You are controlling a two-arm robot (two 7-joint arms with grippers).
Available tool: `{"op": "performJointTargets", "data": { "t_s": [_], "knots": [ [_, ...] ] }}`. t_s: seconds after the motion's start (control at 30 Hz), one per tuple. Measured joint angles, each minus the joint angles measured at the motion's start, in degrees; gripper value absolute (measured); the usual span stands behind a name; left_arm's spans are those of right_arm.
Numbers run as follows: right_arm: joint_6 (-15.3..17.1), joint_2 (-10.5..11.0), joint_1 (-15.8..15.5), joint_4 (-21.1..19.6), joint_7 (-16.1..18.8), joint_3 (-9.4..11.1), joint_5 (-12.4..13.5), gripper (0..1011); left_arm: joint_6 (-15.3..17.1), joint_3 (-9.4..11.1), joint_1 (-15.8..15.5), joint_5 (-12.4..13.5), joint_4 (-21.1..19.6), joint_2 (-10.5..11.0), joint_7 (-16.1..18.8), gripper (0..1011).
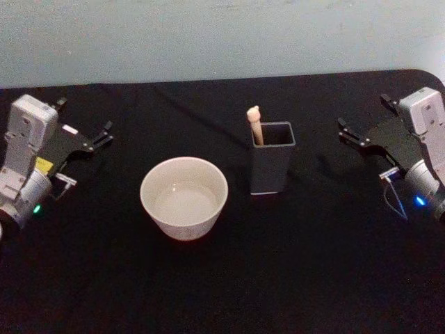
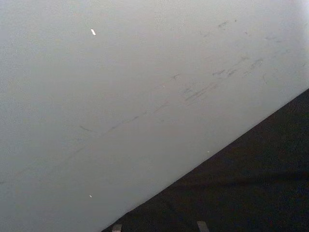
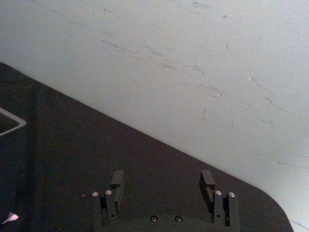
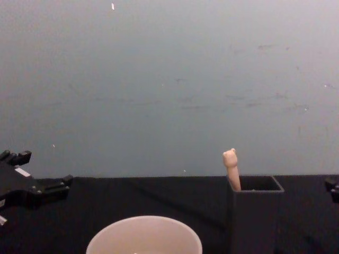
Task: Pick up the stirring spoon with one hand, stir inside the cup, then place it back in its original position.
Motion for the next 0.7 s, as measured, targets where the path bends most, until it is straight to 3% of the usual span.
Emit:
{"op": "performJointTargets", "data": {
  "t_s": [0.7],
  "knots": [
    [0.00, 0.00, 0.00, 0.00, 0.00, 0.00, 0.00, 1002, 0.00, 0.00, 0.00, 0.00, 0.00, 0.00, 0.00, 1001]
  ]
}}
